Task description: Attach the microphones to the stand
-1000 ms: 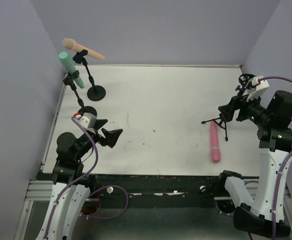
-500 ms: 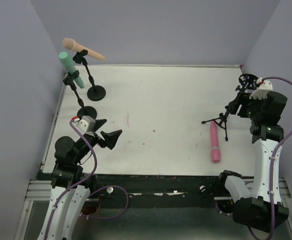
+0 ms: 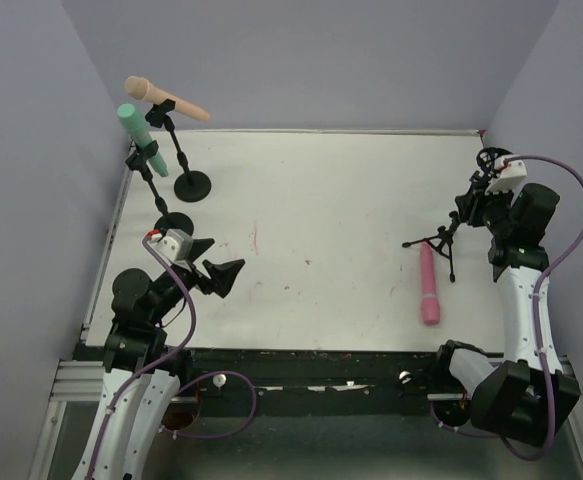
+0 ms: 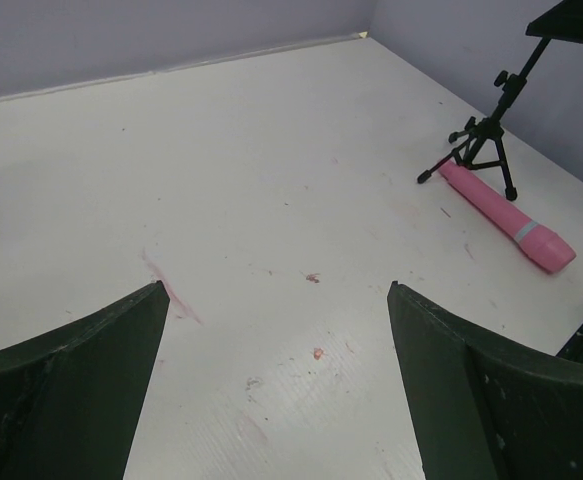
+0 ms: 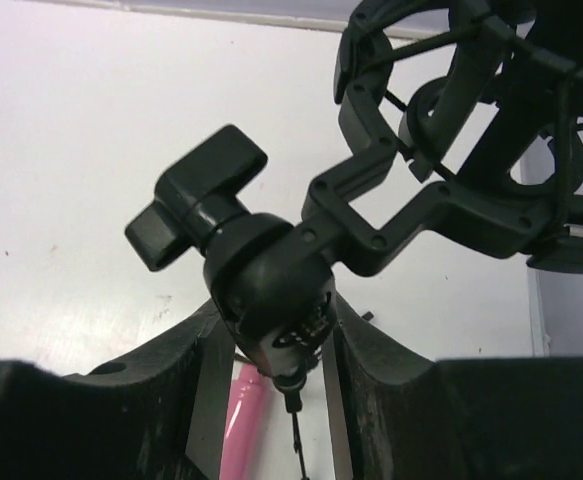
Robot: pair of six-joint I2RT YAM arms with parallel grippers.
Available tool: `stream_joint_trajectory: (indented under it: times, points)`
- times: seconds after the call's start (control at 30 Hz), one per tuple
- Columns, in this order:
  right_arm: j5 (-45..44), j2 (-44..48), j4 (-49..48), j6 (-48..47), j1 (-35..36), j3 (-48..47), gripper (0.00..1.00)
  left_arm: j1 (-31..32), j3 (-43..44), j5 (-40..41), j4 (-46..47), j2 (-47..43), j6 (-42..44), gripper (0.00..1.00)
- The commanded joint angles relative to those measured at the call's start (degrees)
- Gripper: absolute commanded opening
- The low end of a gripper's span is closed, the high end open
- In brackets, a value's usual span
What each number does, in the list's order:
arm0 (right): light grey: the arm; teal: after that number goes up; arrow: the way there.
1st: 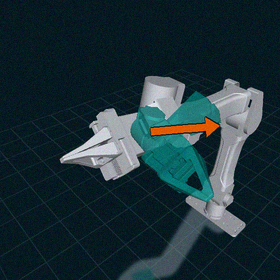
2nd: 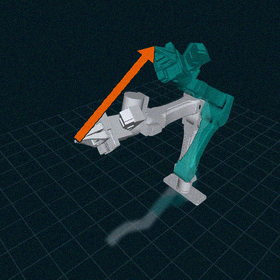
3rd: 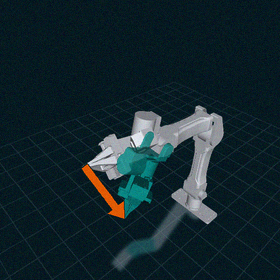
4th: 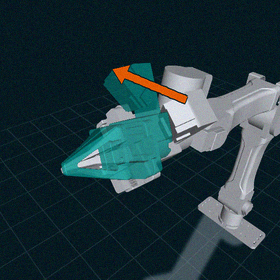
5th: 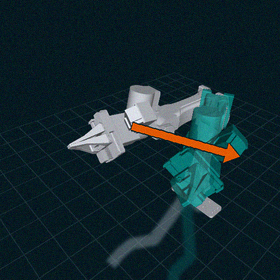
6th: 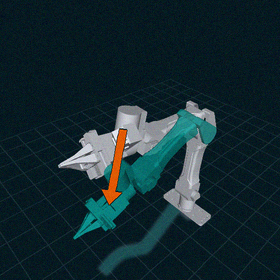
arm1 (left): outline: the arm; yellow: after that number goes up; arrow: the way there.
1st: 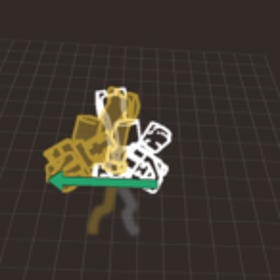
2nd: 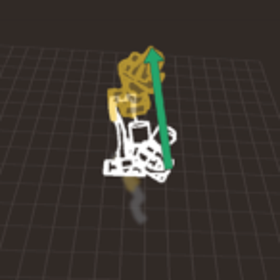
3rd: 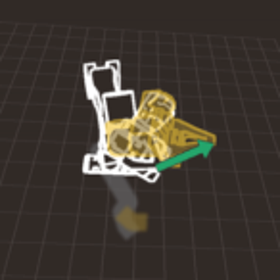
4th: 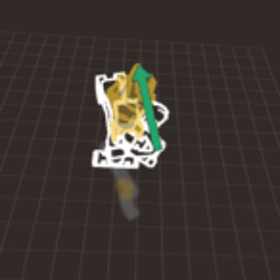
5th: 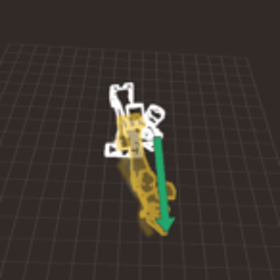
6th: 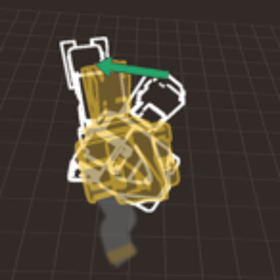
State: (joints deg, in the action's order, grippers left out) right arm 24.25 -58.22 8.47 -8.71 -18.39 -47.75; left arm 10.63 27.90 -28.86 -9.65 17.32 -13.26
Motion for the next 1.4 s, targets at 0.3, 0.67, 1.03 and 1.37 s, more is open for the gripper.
stream_joint_trajectory:
  times: [0.3, 0.67, 1.03, 1.37]
  points:
    - [4.9, -0.6, -2.7, -9.0, -0.2, -0.9, 0.22, 0.2, -0.7, -0.5, -0.1, 2.2, 0.7, 0.98]
    - [15.9, -3.4, 1.8, -14.1, -0.2, -8.7, 0.12, 0.2, -1.4, -5.1, 3.4, 4.0, -0.6, 0.98]
    - [35.0, -10.7, 6.6, -8.4, 8.5, -20.9, 0.11, 0.2, -3.6, -7.1, 7.8, 0.6, -0.2, 0.98]
    - [21.8, -21.3, 3.4, -9.4, 41.6, -23.4, 0.12, 0.1, -5.0, -7.9, 10.8, 0.1, -0.5, 0.98]
